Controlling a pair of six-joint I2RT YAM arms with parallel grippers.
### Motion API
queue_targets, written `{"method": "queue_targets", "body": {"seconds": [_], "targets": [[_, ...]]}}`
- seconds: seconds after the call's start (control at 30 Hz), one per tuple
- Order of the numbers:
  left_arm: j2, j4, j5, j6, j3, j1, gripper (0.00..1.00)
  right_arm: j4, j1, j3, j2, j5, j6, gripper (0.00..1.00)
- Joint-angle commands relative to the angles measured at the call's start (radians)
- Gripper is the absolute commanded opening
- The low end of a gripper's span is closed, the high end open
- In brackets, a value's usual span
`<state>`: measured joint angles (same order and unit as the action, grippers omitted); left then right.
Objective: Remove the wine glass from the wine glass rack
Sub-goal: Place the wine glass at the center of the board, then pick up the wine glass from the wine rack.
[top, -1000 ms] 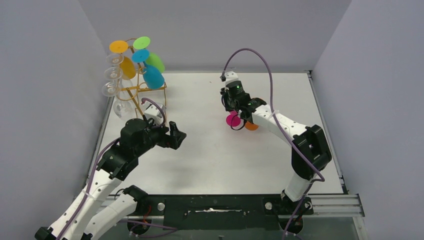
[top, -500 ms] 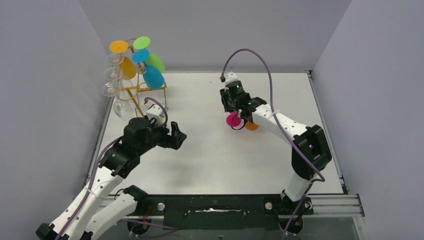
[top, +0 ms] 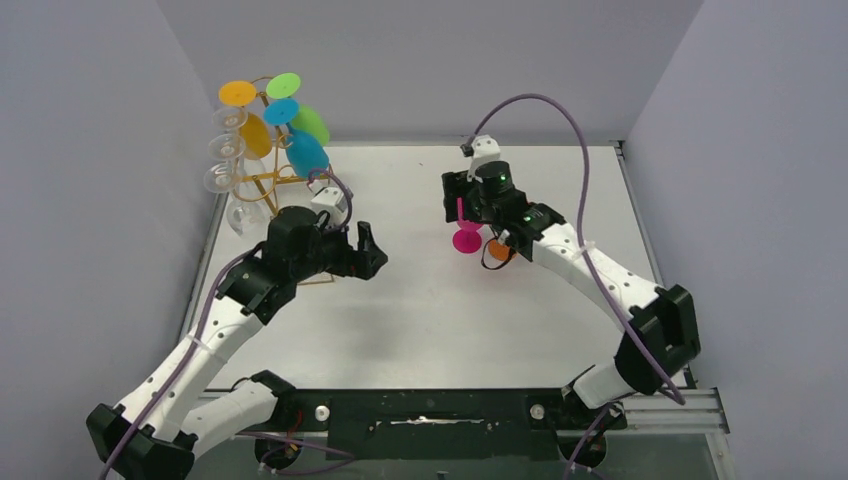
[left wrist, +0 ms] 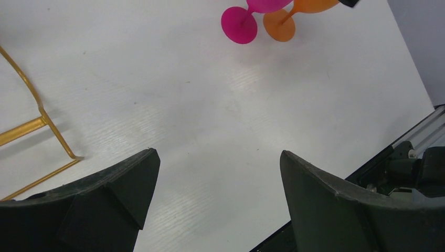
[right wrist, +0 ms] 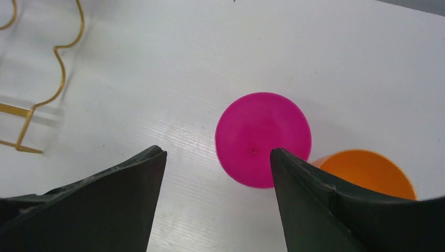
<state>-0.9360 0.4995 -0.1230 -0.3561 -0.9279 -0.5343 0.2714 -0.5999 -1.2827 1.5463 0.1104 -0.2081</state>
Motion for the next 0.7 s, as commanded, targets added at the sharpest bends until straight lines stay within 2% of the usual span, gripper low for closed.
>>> {"method": "queue_targets", "body": {"seconds": [0.0,0.07,0.23,0.33,0.4,0.53,0.67], "targets": [[-0.084,-0.010,-0.080,-0.008,-0.204,0.022,0.86,-0.142,-0.005,0.095,-0.191,-0.018,-0.110,0.79],[-0.142,0.021,-0.116,-0.007,-0.299,0.052,0.86,-0.153,-0.010,0.138,-0.246,-0.027,-0.174,0.90],[-0.252,0.060,-0.259,-0.008,-0.480,0.204,0.86,-0.154,-0.004,0.217,-0.370,-0.033,-0.354,0.99],[-0.291,0.067,-0.330,-0.027,-0.557,0.344,0.87,-0.175,0.001,0.270,-0.435,-0.026,-0.445,0.98],[-0.314,0.062,-0.384,-0.040,-0.607,0.438,0.87,-0.198,0.005,0.296,-0.470,-0.074,-0.457,0.98],[-0.344,0.031,-0.416,-0.053,-0.688,0.516,0.87,-0.238,0.008,0.339,-0.540,-0.068,-0.514,0.98],[-0.376,0.003,-0.411,-0.072,-0.750,0.564,0.87,-0.348,0.015,0.434,-0.623,-0.105,-0.490,0.98]]}}
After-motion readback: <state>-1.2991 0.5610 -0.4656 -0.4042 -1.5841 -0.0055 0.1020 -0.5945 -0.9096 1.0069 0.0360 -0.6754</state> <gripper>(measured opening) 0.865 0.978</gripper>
